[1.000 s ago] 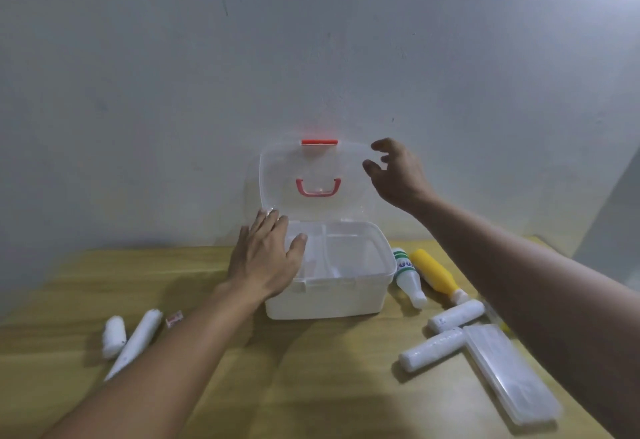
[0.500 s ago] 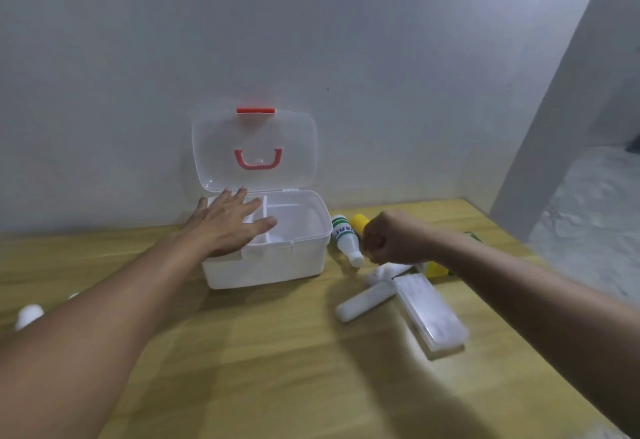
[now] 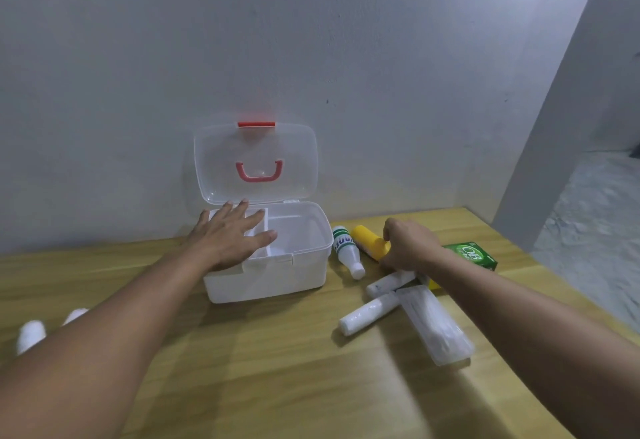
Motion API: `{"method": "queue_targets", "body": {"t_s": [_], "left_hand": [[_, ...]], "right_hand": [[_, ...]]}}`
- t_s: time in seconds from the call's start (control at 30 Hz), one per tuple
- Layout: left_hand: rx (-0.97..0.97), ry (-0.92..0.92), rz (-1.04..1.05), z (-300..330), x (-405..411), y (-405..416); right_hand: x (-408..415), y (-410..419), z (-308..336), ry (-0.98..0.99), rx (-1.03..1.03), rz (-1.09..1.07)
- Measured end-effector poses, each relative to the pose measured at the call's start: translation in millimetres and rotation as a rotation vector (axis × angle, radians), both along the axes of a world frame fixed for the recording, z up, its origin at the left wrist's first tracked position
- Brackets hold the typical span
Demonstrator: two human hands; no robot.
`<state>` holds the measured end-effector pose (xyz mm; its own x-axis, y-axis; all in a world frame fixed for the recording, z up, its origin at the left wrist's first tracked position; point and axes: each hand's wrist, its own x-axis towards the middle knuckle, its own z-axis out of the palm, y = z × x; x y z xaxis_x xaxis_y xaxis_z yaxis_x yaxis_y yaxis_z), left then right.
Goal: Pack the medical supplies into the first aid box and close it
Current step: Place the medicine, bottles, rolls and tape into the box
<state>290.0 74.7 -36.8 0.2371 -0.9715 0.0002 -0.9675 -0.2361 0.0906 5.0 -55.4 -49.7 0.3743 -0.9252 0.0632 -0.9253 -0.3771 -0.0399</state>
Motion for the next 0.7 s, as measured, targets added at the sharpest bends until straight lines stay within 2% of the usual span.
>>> {"method": "queue_targets", "body": {"t_s": [0.3, 0.43, 0.57, 0.7], "left_hand": [[-0.009, 0.012, -0.006, 0, -2, 1], [-0.013, 0.014, -0.006, -2, -1, 0], [-0.011, 0.011, -0.003, -4, 2, -3], [-0.018, 0.011, -0.007, -3, 2, -2]], "right_hand": [[-5, -10, -2, -0.054, 0.020, 0.008], [-26, -18, 24, -0.119, 0.145, 0.004], [-58, -23, 53, 0.134, 0.399, 0.020], [-70, -21, 42, 0.333, 0.339, 0.062]]}}
